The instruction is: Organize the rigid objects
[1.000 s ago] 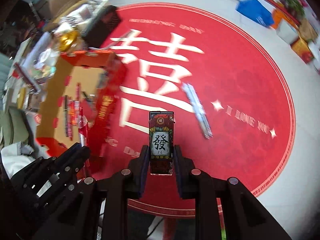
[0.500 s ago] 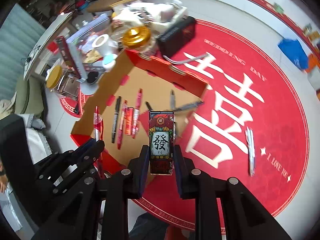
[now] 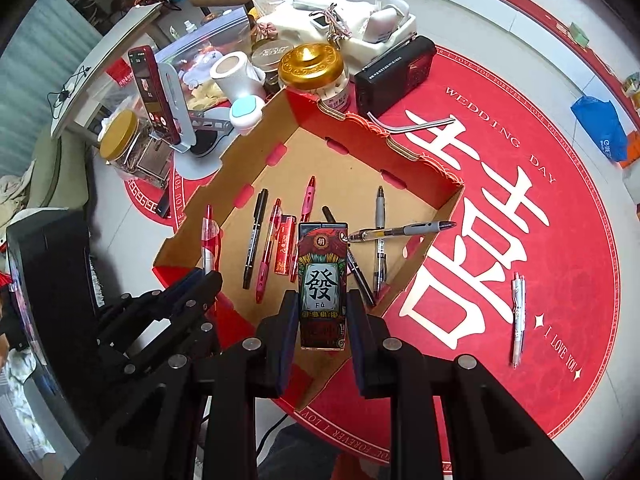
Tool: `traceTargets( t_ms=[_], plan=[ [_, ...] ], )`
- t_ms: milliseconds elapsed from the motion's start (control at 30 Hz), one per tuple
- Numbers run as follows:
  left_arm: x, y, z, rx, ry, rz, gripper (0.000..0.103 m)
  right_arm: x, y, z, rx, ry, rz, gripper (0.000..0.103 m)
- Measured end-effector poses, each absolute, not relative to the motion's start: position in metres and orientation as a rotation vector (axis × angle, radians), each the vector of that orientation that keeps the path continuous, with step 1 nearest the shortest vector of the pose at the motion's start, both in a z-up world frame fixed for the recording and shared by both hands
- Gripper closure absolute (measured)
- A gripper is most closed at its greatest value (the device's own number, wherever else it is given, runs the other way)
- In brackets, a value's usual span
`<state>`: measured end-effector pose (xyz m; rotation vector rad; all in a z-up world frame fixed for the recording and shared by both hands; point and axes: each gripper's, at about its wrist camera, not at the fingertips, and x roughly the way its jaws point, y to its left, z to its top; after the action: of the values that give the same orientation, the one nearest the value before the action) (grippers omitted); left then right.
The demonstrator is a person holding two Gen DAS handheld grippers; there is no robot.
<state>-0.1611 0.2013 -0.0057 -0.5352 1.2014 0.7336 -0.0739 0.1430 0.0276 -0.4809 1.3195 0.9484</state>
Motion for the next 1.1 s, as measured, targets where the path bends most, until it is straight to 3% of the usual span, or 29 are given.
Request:
traceTargets(
  t_ms=[1100],
  plan=[
    [-0.143, 0.219, -0.030, -0.545, 1.246, 0.713, 0.093, -0.056, 0.158, 0.008, -0.496, 1.354, 0.898, 0.078]
  ],
)
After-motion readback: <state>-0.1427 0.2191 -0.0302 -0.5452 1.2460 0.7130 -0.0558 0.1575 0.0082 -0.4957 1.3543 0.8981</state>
